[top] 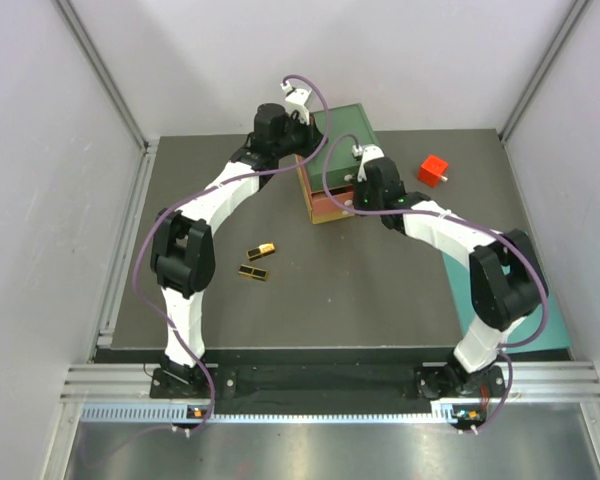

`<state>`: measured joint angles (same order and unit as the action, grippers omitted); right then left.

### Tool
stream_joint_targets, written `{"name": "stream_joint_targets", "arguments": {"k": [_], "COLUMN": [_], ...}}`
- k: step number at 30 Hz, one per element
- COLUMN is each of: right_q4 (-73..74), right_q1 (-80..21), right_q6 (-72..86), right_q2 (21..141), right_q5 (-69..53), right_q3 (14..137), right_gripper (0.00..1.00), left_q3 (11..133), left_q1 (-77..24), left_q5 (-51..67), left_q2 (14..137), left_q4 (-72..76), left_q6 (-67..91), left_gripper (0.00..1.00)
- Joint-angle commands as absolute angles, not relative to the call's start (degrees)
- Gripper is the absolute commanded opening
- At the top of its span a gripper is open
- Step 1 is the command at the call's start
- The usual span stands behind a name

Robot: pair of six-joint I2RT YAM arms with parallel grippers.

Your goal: Organize the makeup

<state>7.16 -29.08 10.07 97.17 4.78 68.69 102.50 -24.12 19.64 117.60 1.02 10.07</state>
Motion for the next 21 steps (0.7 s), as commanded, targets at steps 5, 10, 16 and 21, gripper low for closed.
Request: {"name": "stream_joint_targets", "arguments": {"k": [5,10,16,21], "right_q4": [-1.2,-1.4,-1.3,-3.2], "right_q1": [-29.3,-29.3,-29.2,-28.3], "right_q6": [13.4,13.6,14.3,20.5], "right_q2": [102.6,99.2,91.9,87.5], "right_q5": [6.6,5.0,2.9,0.2], "right_q3": [75.9,71.0,64.0,59.1], "right_gripper": [0.0,0.0,0.0,0.22], "left_q3": [98.4,98.6,98.6,98.6], "left_q1": [-22.9,-22.9,-22.9,-22.9], "left_q5": [15.4,14.9,15.3,15.7], "left_q2": [122.7,122.7,123.0,123.3], "left_q4": [-20.2,-20.5,-20.3,-20.1], "left_q6": [7.3,6.9,7.1,7.4], "left_gripper": [0.0,0.0,0.0,0.0]}}
